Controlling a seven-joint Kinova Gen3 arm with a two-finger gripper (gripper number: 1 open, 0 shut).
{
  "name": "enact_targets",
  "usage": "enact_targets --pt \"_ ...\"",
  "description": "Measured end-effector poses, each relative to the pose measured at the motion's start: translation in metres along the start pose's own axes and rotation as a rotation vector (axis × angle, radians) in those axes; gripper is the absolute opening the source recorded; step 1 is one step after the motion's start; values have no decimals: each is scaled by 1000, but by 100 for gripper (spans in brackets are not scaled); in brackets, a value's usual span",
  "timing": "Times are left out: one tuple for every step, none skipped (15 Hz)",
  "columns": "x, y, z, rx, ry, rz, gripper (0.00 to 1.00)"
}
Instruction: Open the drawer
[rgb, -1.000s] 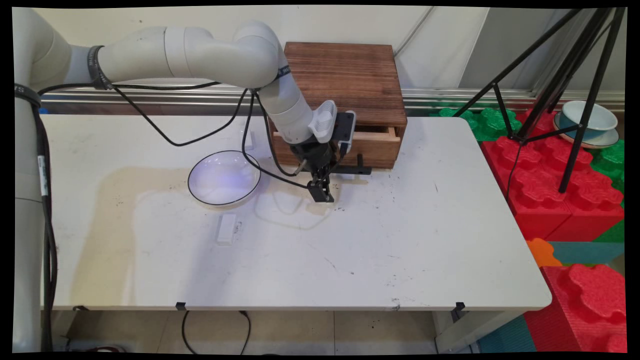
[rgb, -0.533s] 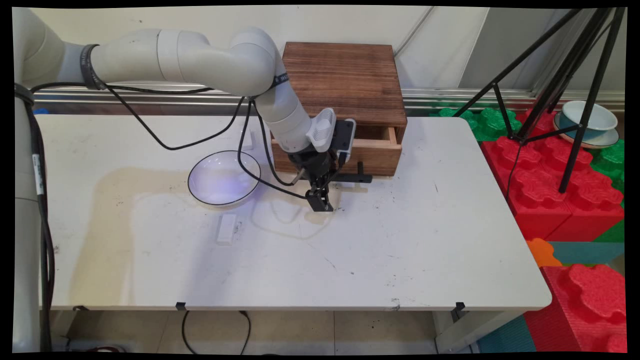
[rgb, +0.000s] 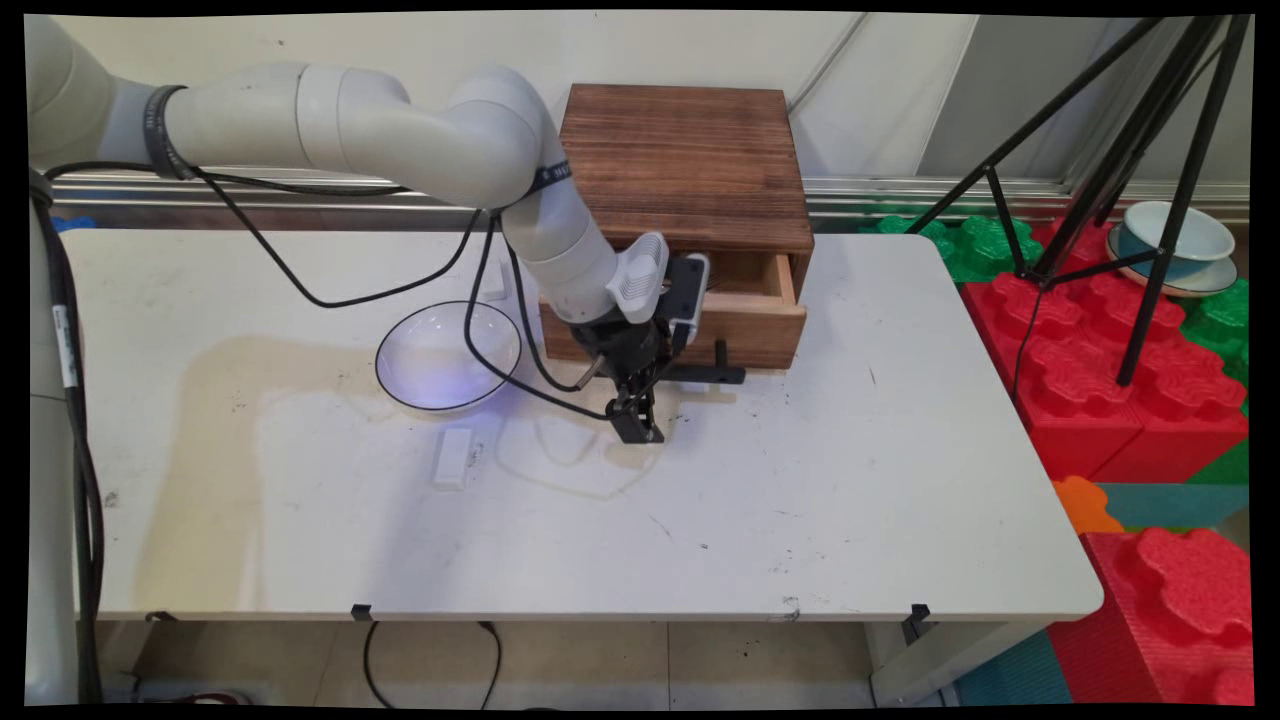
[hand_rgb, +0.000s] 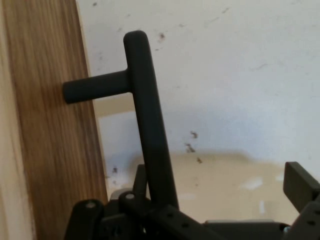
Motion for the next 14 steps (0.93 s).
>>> enact_targets --pt "0 4 -1 -3 1 0 100" --pt "0 8 -1 -6 2 0 100" --pt "1 12 -2 -9 4 1 100" --pt "1 15 -2 -11 5 1 100" --pt "1 17 -2 -13 6 1 100" --pt "1 20 -3 -15 7 1 100" --pt "1 23 -3 -17 8 1 100" --pt "1 27 -4 -20 10 1 100" --pt "2 30 -4 -23 11 1 100" --pt "2 32 -4 -25 13 2 100" --pt "2 35 -4 -27 15 2 100" --pt "3 38 -5 -30 17 2 100" --pt "4 41 -5 -32 20 2 100" --pt "4 45 -5 -35 23 3 100"
